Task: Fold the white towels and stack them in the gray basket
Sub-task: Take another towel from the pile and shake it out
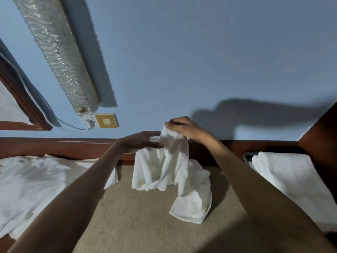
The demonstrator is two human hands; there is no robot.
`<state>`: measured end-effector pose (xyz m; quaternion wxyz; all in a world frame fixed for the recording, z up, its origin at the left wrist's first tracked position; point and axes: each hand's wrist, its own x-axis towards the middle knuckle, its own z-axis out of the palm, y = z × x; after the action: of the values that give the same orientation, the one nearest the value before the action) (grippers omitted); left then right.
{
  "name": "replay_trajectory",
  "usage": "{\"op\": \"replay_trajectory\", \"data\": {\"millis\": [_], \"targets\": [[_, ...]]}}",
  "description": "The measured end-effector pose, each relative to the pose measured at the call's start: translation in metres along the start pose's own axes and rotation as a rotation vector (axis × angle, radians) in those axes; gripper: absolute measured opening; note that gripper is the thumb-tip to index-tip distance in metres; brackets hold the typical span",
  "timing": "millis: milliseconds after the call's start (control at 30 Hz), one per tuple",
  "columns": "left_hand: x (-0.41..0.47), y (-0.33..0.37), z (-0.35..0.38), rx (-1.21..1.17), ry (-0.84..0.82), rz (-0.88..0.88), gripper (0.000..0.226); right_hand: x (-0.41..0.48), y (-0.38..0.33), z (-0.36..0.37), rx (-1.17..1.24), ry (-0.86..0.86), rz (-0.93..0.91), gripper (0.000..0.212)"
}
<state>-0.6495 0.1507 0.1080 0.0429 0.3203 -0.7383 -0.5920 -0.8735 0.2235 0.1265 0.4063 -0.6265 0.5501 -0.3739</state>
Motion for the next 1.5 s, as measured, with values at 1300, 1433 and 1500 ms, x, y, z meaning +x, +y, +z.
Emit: {"op": "replay_trajectory", "data": {"millis": [1300,1433,1500], "targets": [[0.023,0.041,0.000,0.174,0.010,0.010,0.023,0.001,0.002,-0.025,-0.125,0.052,-0.016,0.043],[0.024,0.062,0.002,0.222,0.051,0.073,0.028,-0.017,0.012,-0.043,-0.086,0.041,0.037,0.027],[0.023,0.066,0.002,0.226,0.096,0.126,0.028,-0.025,0.026,-0.045,-0.013,0.007,0.076,0.021]]}}
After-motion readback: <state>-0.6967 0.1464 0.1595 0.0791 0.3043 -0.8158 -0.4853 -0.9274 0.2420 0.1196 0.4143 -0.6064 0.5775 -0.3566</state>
